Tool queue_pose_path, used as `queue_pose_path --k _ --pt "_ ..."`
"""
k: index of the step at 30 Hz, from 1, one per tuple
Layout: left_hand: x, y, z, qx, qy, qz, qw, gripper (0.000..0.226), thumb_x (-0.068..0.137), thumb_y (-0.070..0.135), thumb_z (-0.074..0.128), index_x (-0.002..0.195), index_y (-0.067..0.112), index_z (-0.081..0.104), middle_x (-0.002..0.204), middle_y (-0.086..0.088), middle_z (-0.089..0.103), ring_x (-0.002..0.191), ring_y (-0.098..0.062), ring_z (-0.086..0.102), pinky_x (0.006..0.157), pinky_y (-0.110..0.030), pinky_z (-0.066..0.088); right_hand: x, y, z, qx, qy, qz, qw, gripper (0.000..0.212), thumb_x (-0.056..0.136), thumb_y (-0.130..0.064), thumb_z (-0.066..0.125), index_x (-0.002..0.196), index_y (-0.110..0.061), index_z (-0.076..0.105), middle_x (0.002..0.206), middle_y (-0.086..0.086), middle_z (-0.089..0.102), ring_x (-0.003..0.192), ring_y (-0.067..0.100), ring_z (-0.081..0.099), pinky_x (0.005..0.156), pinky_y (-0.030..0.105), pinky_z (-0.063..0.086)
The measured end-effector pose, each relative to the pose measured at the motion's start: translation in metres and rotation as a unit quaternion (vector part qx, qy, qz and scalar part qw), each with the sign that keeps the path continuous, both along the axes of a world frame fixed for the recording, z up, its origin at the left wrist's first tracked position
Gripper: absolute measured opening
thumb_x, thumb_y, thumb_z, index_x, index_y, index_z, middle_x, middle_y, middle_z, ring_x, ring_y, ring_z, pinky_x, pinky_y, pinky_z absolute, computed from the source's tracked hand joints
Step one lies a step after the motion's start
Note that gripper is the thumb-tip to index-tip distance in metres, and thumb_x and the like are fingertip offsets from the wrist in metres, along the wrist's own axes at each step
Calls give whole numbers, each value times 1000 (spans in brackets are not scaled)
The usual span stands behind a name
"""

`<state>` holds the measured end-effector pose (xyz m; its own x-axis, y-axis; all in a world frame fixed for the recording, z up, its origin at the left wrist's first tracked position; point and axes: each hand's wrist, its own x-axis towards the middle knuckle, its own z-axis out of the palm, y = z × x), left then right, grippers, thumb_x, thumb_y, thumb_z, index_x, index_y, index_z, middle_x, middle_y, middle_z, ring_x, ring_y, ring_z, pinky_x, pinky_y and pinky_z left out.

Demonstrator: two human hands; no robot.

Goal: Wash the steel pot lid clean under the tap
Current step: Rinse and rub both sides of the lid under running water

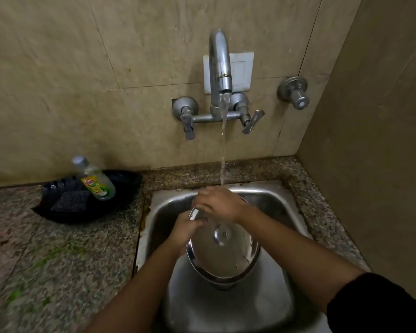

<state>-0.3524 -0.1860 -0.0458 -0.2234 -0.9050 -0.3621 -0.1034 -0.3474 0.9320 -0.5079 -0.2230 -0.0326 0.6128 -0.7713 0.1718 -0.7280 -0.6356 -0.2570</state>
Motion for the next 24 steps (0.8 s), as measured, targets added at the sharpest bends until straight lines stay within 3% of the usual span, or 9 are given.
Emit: queue_pose_path --k 3,6,8,10,13,15,18,21,24 --pt "6 0 5 -11 2 16 1000 26 82 -2 64 104 10 72 97 -7 74 93 -22 68 81 -31 53 -18 -4 -2 40 -118 -83 989 24 97 -30 48 104 -18 67 99 5 69 89 19 62 75 32 45" --pt "14 3 8 6 49 51 997 22 84 2 63 104 8 71 90 -8 76 84 -22 71 74 -32 56 -46 -4 -5 122 -233 -257 930 21 98 -33 47 91 -22 63 84 6 67 75 22 61 67 32 42" --pt "16 -2 14 67 87 19 994 21 89 9 59 106 3 70 89 -12 76 81 -25 71 80 -38 55 -45 -4 0 96 -194 -285 934 24 98 -34 45 93 -18 62 88 9 67 78 25 60 66 34 42" --pt "15 -11 24 105 87 -42 990 22 92 14 56 106 4 70 100 -17 74 88 -27 70 88 -41 52 -31 -4 14 66 -125 -229 963 30 98 -37 46 95 -12 62 94 10 67 85 26 60 71 35 44" --pt "10 -23 30 55 32 -78 995 28 90 23 61 113 7 68 116 -19 69 107 -28 65 103 -43 45 -13 -5 31 67 -63 -117 989 32 94 -42 51 97 -14 67 98 5 67 90 20 60 75 35 46" --pt "9 -24 27 37 28 -52 998 34 89 31 63 114 9 68 110 -15 73 103 -29 68 98 -42 50 -17 -10 30 68 -106 -164 978 38 90 -51 54 88 -15 67 86 3 67 79 19 61 70 34 47" --pt "12 -19 23 20 43 8 999 37 94 40 53 110 11 69 103 -13 75 91 -26 72 82 -38 57 -36 -7 14 -4 -126 -335 934 46 95 -51 42 86 -13 67 78 6 67 70 25 62 63 35 49" --pt "13 -11 15 24 70 90 993 45 95 51 43 98 17 72 90 -6 77 81 -19 73 71 -34 58 -45 5 -4 -94 -89 -439 889 36 100 -30 36 104 -10 65 101 14 67 91 30 61 75 38 49" --pt "7 -6 7 41 98 93 990 52 90 58 45 104 17 73 105 -13 74 99 -30 70 91 -48 54 -27 11 -8 -87 -57 -438 893 45 98 -31 32 135 -10 46 139 13 50 128 29 46 107 45 38"
